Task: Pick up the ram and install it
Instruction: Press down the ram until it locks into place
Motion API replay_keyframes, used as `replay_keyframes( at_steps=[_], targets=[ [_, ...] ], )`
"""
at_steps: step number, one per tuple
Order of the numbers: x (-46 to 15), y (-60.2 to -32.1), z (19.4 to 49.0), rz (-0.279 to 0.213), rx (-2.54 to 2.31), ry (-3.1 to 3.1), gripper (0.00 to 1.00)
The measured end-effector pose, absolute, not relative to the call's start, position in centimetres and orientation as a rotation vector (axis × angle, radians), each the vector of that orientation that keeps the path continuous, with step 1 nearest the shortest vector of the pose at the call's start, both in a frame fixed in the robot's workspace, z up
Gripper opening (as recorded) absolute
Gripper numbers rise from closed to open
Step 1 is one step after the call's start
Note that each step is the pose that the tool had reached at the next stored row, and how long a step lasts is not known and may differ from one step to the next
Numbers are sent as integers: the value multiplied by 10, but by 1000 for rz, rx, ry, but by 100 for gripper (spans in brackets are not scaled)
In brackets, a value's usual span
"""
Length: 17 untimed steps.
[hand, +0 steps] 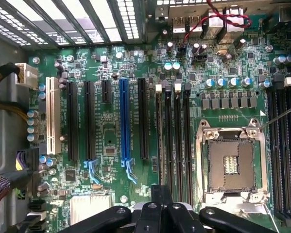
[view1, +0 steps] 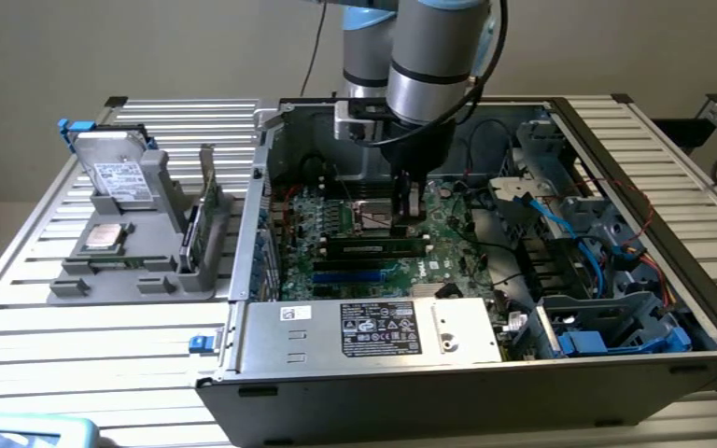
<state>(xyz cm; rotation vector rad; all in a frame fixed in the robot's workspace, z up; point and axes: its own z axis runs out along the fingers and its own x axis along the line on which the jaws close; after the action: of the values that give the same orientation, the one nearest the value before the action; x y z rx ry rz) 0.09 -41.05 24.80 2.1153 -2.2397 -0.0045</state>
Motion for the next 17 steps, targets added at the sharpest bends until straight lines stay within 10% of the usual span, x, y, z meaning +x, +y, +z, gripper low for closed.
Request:
replay_keyframes(
  at_steps=[17],
  targets=[
    [6, -413, 239, -42, 2132, -2255, 11]
  ],
)
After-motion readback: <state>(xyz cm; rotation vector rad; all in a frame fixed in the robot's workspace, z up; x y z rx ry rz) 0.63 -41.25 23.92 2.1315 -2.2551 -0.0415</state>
